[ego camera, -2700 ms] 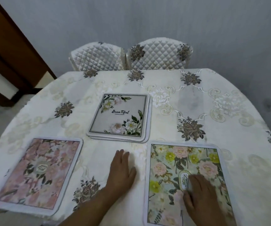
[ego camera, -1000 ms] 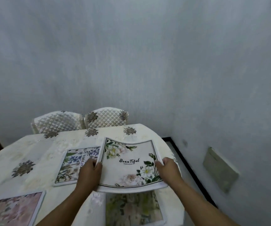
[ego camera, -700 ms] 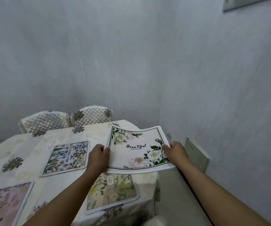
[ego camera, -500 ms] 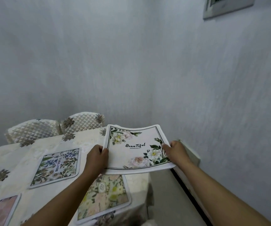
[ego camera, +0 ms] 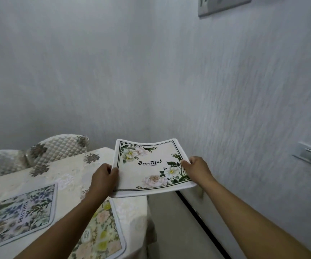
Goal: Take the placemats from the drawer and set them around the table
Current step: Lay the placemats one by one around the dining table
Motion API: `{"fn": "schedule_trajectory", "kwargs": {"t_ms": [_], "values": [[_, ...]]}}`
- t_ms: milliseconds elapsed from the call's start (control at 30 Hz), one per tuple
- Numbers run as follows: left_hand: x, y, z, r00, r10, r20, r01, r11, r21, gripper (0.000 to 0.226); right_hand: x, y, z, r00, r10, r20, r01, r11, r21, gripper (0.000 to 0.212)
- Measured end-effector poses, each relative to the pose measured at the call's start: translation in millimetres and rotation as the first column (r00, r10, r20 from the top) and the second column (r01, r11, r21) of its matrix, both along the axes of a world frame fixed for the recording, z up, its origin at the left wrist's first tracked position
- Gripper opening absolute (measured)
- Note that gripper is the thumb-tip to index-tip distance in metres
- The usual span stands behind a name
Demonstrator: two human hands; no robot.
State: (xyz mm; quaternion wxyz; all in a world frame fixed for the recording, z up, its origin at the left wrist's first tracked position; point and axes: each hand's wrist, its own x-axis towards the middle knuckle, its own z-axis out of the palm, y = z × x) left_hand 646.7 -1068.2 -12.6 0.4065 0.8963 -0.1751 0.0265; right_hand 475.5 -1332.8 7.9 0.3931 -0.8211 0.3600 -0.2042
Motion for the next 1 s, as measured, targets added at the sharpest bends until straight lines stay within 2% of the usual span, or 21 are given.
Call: {"fn": "schedule_trajectory", "kwargs": {"t_ms": [233,533,667,767,1000], "values": [[19.3,-74.2,-9.5,0.998,0.068,-0.001,-0.068,0.996,0.053,0.025,36.8,-85.5,-18.5,0.996,0.083,-0.033,-0.082,0.996,0.027,0.033],[36.5,-182.3,-20.1,0.969,0.246,0.017,-0.247,0.968,0.055,0.021,114.4,-227.5,-31.9,0.962,0.266,-0.067,-0.267,0.964,-0.005,0.032],[55.0,-204.5,-18.2,0.949,0.314,-0.007,-0.314,0.949,0.019,0.019,162.7,-258.2,-32.9,0.934,0.348,-0.086,-0.352,0.935,-0.044,0.037],[79.8,-211.3,-14.6,0.936,0.352,-0.013,-0.352,0.936,0.008,0.019,204.0,-267.5,-34.3,0.915,0.398,-0.064,-0.401,0.916,-0.033,0.032],[180.5,-229.9,-21.8,0.902,0.431,0.003,-0.431,0.902,-0.012,0.021,327.0,-285.6,-40.4,0.887,0.459,-0.056,-0.460,0.888,-0.014,0.032]]}}
